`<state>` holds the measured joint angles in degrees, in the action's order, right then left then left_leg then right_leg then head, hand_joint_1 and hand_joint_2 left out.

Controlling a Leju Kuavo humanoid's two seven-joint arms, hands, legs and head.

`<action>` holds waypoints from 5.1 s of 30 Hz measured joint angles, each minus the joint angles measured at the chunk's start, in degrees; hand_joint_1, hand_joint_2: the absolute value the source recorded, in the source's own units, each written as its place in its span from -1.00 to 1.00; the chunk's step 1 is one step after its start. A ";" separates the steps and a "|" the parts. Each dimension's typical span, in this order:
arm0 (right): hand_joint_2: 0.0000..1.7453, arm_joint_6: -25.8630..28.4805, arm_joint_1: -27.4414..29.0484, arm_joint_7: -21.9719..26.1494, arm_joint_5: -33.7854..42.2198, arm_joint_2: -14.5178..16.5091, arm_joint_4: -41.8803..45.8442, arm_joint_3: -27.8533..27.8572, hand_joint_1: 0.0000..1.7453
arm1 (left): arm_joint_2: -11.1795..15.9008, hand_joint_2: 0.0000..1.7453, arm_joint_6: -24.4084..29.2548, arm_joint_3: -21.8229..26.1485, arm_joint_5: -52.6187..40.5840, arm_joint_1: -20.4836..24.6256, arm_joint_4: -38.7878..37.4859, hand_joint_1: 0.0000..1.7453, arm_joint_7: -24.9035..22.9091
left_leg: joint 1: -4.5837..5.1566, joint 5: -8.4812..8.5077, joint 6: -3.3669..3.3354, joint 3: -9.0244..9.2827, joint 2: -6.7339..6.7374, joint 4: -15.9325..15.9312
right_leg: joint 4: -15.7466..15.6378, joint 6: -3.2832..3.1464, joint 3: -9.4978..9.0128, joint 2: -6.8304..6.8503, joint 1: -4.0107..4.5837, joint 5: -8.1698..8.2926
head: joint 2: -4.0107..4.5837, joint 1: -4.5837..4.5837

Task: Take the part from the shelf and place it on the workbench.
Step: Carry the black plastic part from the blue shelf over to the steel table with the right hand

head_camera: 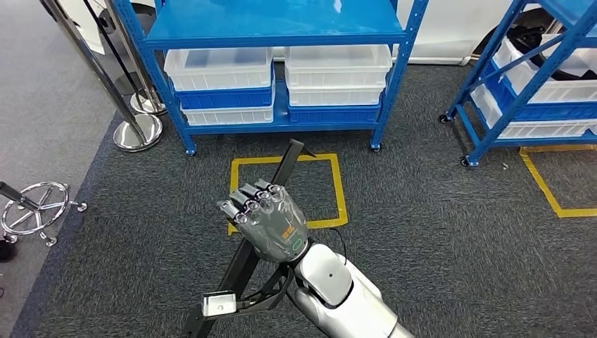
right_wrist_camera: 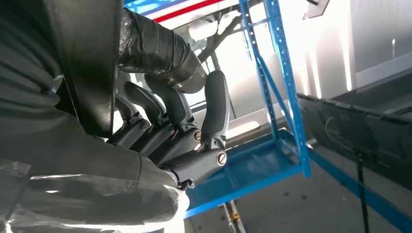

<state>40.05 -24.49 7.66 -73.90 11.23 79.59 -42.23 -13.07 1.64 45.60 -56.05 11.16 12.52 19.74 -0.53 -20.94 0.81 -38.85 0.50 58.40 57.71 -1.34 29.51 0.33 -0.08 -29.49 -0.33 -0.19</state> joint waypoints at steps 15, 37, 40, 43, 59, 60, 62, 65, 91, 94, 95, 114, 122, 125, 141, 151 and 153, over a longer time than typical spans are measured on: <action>1.00 -0.44 -1.46 -1.09 4.26 -0.02 -1.11 -1.83 1.00 | 0.12 1.00 0.00 -0.56 0.33 0.73 0.02 -1.00 0.78 | 0.11 -8.59 -1.34 10.95 -0.12 -1.56 | 1.65 1.38 10.38 0.32 -0.15 8.73 | 0.00 0.02; 1.00 -1.07 -3.06 -1.76 7.28 -0.10 -3.23 -5.66 1.00 | 0.52 1.00 0.69 -0.51 2.09 -0.57 0.02 -1.00 3.41 | -0.27 -8.95 0.99 -3.13 -0.02 14.82 | -0.26 -0.81 2.57 0.14 -0.05 2.17 | 0.00 0.08; 1.00 -1.14 -3.19 -1.54 6.58 -0.09 -3.31 -6.24 1.00 | 0.52 1.00 0.89 -0.51 2.19 -0.54 0.02 -1.00 3.45 | -0.26 -5.83 0.72 3.93 -0.07 6.07 | 0.61 -0.40 4.00 0.09 -0.06 2.77 | 0.00 0.07; 1.00 -1.57 -3.61 -1.30 6.33 -0.07 -3.27 -6.56 1.00 | 0.45 1.00 1.07 -0.50 2.38 -0.56 0.02 -1.00 3.45 | 0.05 -6.67 -0.17 7.95 -0.18 -0.43 | 1.07 0.38 4.61 0.15 0.16 3.22 | 0.00 0.09; 1.00 -3.15 -5.51 -0.90 3.50 -1.52 -3.11 -8.34 1.00 | -0.21 1.00 1.53 -0.55 2.13 -0.49 0.02 -1.00 2.49 | -0.04 -4.03 -1.02 4.84 0.05 -0.26 | 1.31 1.22 2.93 -0.37 -0.02 1.43 | 0.00 0.09; 1.00 -3.15 -5.56 -0.91 3.49 -1.62 -3.08 -8.43 1.00 | -0.21 1.00 1.53 -0.57 2.11 -0.47 0.02 -1.00 2.47 | -0.12 -4.03 -0.68 4.70 0.05 -0.26 | 1.14 0.82 2.99 -0.36 -0.09 1.68 | 0.00 0.09; 1.00 -3.16 -5.71 -0.91 3.43 -1.71 -3.01 -8.63 1.00 | -0.21 1.00 1.53 -0.61 2.10 -0.46 0.02 -1.00 2.46 | -0.23 -5.57 -0.12 3.84 -0.01 1.54 | 0.68 -0.05 3.08 -0.27 -0.29 2.22 | 0.00 0.08; 1.00 -3.37 -5.93 -1.44 2.21 -1.81 -2.93 -8.86 1.00 | -0.20 1.00 1.53 -0.64 2.15 -0.53 0.02 -1.00 2.49 | -0.33 -11.08 0.44 -0.43 -0.07 11.66 | 0.60 -0.72 3.61 -0.11 -0.22 2.66 | 0.00 0.07; 1.00 -3.22 -6.97 -4.04 -2.71 -4.38 -1.08 -9.18 1.00 | -0.36 1.00 1.59 -1.15 2.26 -0.52 0.02 -1.00 2.80 | -0.42 -3.39 -0.32 3.37 -5.53 0.00 | 1.70 1.03 3.82 -3.25 -0.95 1.91 | 0.00 0.09; 1.00 -3.24 -7.13 -4.04 -2.89 -4.37 -0.89 -9.18 1.00 | -0.40 1.00 1.58 -1.23 2.26 -0.42 0.02 -1.00 2.86 | -0.42 -6.95 0.47 0.69 -2.51 5.80 | 1.11 -0.06 3.60 -1.07 -1.01 2.28 | 0.00 -0.02; 1.00 -3.24 -7.13 -4.04 -2.93 -4.38 -0.87 -9.19 1.00 | -0.42 1.00 1.57 -1.25 2.26 -0.35 0.02 -1.00 2.87 | -0.46 -8.84 0.67 -1.05 -1.75 9.64 | 1.10 -0.24 3.65 -0.32 -0.87 2.26 | 0.00 -0.04; 1.00 -3.31 -7.22 -4.05 -3.21 -4.97 -0.46 -9.49 1.00 | -0.47 1.00 1.62 -1.28 2.19 -0.45 0.02 -1.00 2.86 | -0.26 -3.44 -2.40 4.66 -3.53 -0.81 | 13.55 2.47 9.25 -0.48 -1.08 -2.45 | 0.00 -0.01; 1.00 -3.51 -7.56 -4.10 -3.41 -4.80 -0.39 -9.62 1.00 | -0.40 1.00 1.70 -1.38 2.13 -0.35 0.02 -1.00 2.84 | -0.76 -4.43 0.48 1.92 -5.74 2.12 | 2.97 0.94 5.04 -2.86 -1.75 1.75 | 0.00 -0.07; 1.00 -3.52 -7.64 -4.13 -3.52 -4.69 -0.40 -9.62 1.00 | -0.37 1.00 1.81 -1.49 2.29 -0.13 0.02 -1.00 2.85 | -0.66 -8.97 0.95 -2.36 -1.72 11.33 | 2.69 0.10 4.84 -0.35 -1.42 1.72 | 0.00 -0.19; 1.00 -3.53 -7.63 -4.19 -3.61 -4.64 -0.15 -9.89 1.00 | -0.12 1.00 2.16 -1.63 2.50 -0.14 0.02 -1.00 2.92 | -0.10 -3.07 -2.54 4.40 -1.71 -1.22 | 15.42 1.99 9.75 0.04 -0.66 -5.83 | 0.00 -0.09; 1.00 -3.53 -7.71 -4.27 -3.70 -4.79 -0.05 -9.97 1.00 | -0.09 1.00 2.14 -1.66 2.52 -0.44 0.02 -1.00 2.76 | -0.55 -3.79 0.03 2.65 -7.10 1.03 | 2.95 0.74 5.11 -3.14 -1.32 1.96 | 0.00 -0.10; 1.00 -3.55 -7.84 -4.27 -3.74 -4.67 0.02 -9.97 1.00 | -0.06 1.00 2.11 -1.68 2.49 -0.49 0.02 -1.00 2.68 | -0.42 -5.62 0.49 1.00 -4.27 4.37 | 2.53 0.09 4.81 -1.69 -1.42 2.08 | 0.00 -0.20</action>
<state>36.51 -32.32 3.39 -77.64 6.56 79.60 -52.19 -13.13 3.75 43.92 -53.56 10.68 12.55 22.42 -0.95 -26.56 1.31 -37.85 -3.77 62.77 60.24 -1.25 34.32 -1.35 -1.51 -27.41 -0.33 -0.39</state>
